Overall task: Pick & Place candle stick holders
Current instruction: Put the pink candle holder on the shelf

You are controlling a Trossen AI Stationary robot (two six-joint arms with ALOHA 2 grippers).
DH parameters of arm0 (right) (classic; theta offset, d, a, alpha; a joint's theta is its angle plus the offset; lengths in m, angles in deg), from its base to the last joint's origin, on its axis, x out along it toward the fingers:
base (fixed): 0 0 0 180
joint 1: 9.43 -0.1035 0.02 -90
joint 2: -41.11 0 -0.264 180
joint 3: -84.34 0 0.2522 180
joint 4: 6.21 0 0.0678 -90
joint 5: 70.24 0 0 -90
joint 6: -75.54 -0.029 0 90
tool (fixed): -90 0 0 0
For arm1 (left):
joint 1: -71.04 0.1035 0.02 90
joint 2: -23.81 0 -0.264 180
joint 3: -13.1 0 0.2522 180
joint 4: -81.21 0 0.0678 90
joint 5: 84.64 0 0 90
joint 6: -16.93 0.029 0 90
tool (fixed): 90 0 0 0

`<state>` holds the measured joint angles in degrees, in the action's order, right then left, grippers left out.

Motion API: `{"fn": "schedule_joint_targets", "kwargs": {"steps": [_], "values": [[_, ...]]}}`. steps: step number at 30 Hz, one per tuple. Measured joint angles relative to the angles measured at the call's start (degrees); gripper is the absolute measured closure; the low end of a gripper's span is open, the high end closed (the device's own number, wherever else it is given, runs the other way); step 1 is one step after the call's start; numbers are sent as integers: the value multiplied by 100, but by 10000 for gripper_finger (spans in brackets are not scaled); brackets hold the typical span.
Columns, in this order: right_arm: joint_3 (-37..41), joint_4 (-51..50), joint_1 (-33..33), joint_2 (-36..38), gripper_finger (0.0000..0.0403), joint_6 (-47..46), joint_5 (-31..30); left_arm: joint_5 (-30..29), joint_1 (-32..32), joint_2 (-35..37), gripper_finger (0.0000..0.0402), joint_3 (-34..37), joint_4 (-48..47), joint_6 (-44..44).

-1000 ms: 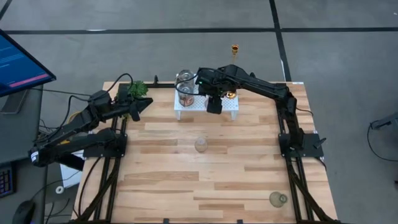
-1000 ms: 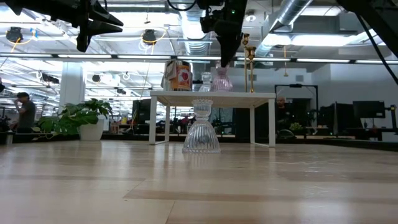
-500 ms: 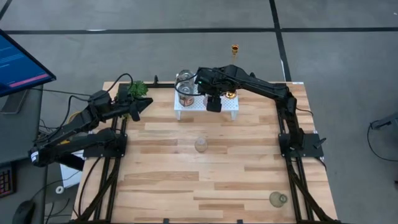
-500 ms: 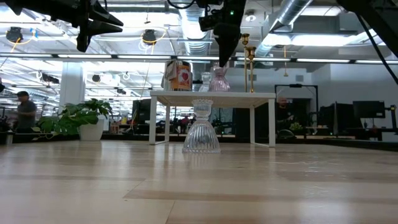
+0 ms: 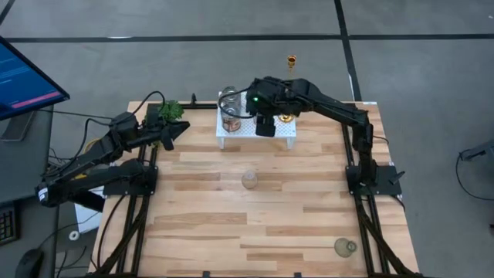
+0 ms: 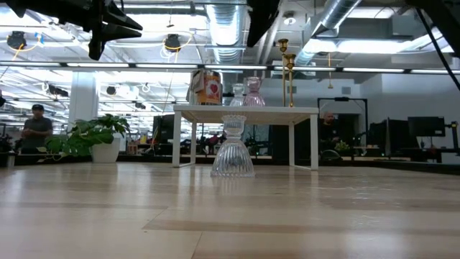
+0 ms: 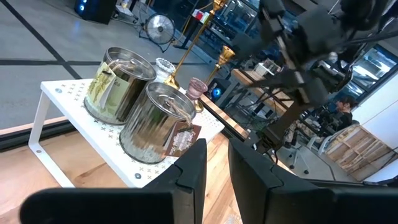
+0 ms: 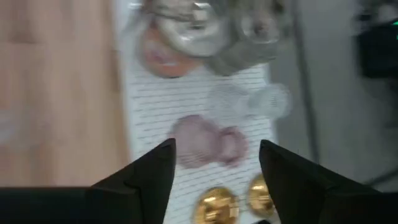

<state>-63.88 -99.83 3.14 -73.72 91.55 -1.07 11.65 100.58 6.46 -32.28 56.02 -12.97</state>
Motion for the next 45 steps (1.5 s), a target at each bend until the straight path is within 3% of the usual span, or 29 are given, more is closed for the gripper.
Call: {"fn": "schedule_joint_targets", "kwargs": {"steps": [3,7,8,17,22,45], "values": [[-36,-180,-66,35,232,-40,546,-1,0,0,335,0,0,-1],[-34,-251,-102,-102,366,-27,854,0,0,0,335,0,2,-1],[-30,-246,-99,-150,383,-1,911,0,0,0,335,0,2,-1],[-20,-159,50,-595,400,110,874,0,0,0,335,0,1,-1],[-17,-338,139,-760,402,199,511,0,0,-2,335,0,0,-1],[-26,-515,559,-822,403,87,-186,0,0,0,335,0,-2,-1]]}}
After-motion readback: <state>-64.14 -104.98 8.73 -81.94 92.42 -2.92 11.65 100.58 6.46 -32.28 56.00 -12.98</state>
